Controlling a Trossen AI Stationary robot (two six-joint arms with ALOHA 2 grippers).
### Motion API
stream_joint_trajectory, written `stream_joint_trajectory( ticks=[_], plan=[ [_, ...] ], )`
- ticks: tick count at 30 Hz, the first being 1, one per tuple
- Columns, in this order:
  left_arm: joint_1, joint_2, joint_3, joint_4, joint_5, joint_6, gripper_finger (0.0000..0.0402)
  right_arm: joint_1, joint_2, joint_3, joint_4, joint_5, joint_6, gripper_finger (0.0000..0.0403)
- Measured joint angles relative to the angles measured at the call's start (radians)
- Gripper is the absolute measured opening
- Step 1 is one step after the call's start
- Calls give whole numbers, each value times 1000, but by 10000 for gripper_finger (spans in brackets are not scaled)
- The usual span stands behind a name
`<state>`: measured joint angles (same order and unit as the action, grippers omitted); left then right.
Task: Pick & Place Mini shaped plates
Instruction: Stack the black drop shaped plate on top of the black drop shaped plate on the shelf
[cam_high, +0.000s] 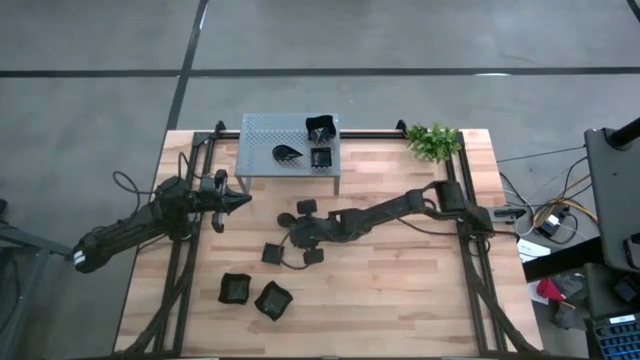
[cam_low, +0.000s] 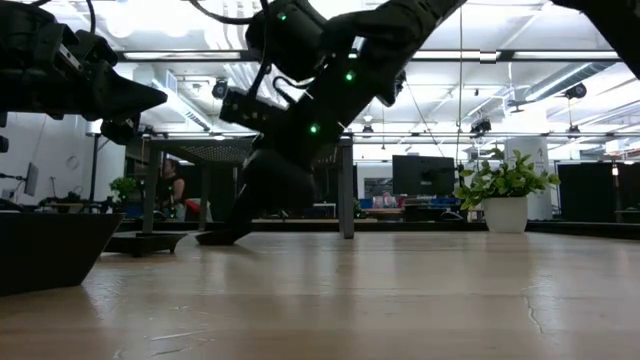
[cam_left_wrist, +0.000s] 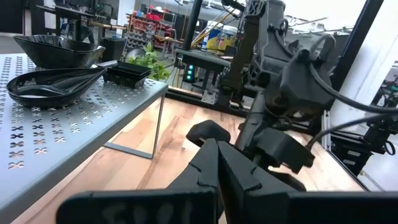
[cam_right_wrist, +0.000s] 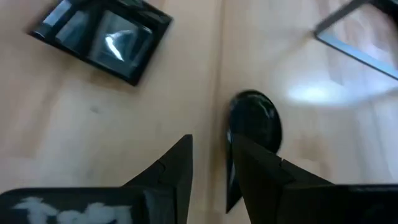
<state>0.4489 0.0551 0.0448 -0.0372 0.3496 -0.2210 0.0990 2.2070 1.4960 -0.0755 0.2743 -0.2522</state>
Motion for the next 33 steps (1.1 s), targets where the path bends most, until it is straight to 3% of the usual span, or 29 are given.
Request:
stream_joint_trajectory(
  ticks=[3, 27, 33],
  plan=[
    [0, 0, 0, 0, 0, 0, 3, 1, 1, 2, 5, 43, 1, 112],
    [0, 0, 0, 0, 0, 0, 3, 6, 61, 19, 10, 42, -33, 66],
    [0, 0, 0, 0, 0, 0, 3, 35, 60, 47, 12, 42, -157, 63]
  ],
)
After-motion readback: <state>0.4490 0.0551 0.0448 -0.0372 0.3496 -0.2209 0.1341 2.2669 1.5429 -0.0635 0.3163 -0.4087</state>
